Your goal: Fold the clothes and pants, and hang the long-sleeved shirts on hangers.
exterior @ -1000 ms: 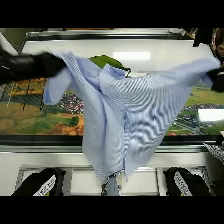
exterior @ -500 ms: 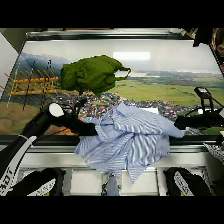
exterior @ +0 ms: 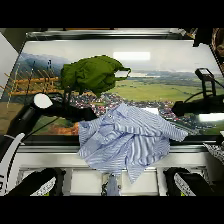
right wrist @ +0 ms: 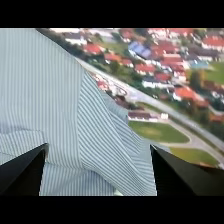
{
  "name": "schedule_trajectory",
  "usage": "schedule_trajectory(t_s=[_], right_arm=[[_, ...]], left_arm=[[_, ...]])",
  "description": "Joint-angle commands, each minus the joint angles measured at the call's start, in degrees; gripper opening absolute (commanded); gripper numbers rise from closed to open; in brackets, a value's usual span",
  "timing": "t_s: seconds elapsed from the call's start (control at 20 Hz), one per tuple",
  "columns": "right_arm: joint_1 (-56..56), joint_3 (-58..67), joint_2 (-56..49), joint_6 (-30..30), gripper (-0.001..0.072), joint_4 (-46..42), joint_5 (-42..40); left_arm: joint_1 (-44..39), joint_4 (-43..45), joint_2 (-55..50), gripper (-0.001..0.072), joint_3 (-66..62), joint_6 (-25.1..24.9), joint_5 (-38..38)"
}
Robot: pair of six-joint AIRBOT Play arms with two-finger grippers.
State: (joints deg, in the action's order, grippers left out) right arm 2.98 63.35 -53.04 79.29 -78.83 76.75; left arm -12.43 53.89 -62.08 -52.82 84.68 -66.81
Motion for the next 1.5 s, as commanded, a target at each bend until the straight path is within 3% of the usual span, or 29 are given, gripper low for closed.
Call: schedule_trajectory(t_s=[0.0, 0.1, 0.15, 0.3, 0.5, 0.75, 0.8, 0.85, 0.9, 1.05, 1.45], right_arm=[[-9.4, 6.1, -5.7, 5.8, 0.0699, -2.1, -5.3], [-12.6, 7.4, -9.0, 7.2, 0.067, -2.2, -7.8], [-13.7, 7.4, -10.1, 7.4, 0.0584, -2.1, -8.0], [-15.0, 7.4, -12.5, 7.8, 0.058, -2.1, -7.0], [-15.0, 7.4, -12.8, 7.8, 0.0579, -2.1, -6.0], [-15.0, 7.3, -12.8, 7.8, 0.058, -2.0, -5.8], [-15.0, 7.3, -12.8, 7.8, 0.058, -2.0, -5.8], [-15.0, 7.3, -12.8, 7.8, 0.058, -2.0, -5.7], [-15.0, 7.3, -12.8, 7.8, 0.058, -2.0, -5.4], [-17.2, 8.2, -13.7, 8.3, 0.058, -2.0, -5.3], [-28.7, 22.8, -34.5, 23.2, 0.058, -2.0, -6.0]], left_arm=[[0.7, 5.2, 2.2, 0.0608, -2.1, 1.8, 2.9], [-2.8, 9.7, -0.6, 0.0608, -2.2, 3.7, 2.3], [-4.7, 10.6, -2.5, 0.0608, -2.2, 4.5, 2.3], [-12.8, 12.6, -9.4, 0.0608, -2.2, 5.7, 3.6], [-21.7, 29.3, -15.9, 0.0609, -2.2, 21.9, 8.6], [-24.5, 38.8, -18.2, 0.0607, -2.2, 29.9, 10.4], [-24.5, 39.5, -18.6, 0.0533, -2.2, 30.3, 10.4], [-24.5, 39.6, -18.8, 0.0232, -2.2, 30.2, 10.4], [-24.4, 39.6, -18.4, 0.002, -2.2, 30.2, 10.5], [-24.4, 39.5, -13.8, 0.0012, -2.3, 30.2, 12.0], [-24.5, 39.0, -6.1, 0.0012, -2.2, 30.2, 12.0]])
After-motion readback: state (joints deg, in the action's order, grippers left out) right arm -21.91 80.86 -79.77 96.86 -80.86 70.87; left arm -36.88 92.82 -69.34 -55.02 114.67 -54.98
